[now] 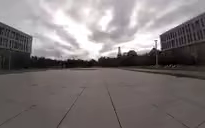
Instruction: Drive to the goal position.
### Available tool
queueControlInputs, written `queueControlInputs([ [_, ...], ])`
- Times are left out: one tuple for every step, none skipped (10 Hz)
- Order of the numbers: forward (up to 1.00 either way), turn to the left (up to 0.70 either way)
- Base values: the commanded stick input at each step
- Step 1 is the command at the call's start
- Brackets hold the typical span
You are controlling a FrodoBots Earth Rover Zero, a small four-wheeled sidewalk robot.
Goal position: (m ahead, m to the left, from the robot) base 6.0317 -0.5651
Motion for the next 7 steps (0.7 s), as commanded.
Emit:
queueControlInputs([
  [0.7, 0.0],
  [0.7, 0.0],
  [0.7, 0.0],
  [0.7, 0.0],
  [0.7, 0.0],
  [0.7, 0.0],
  [0.7, 0.0],
])
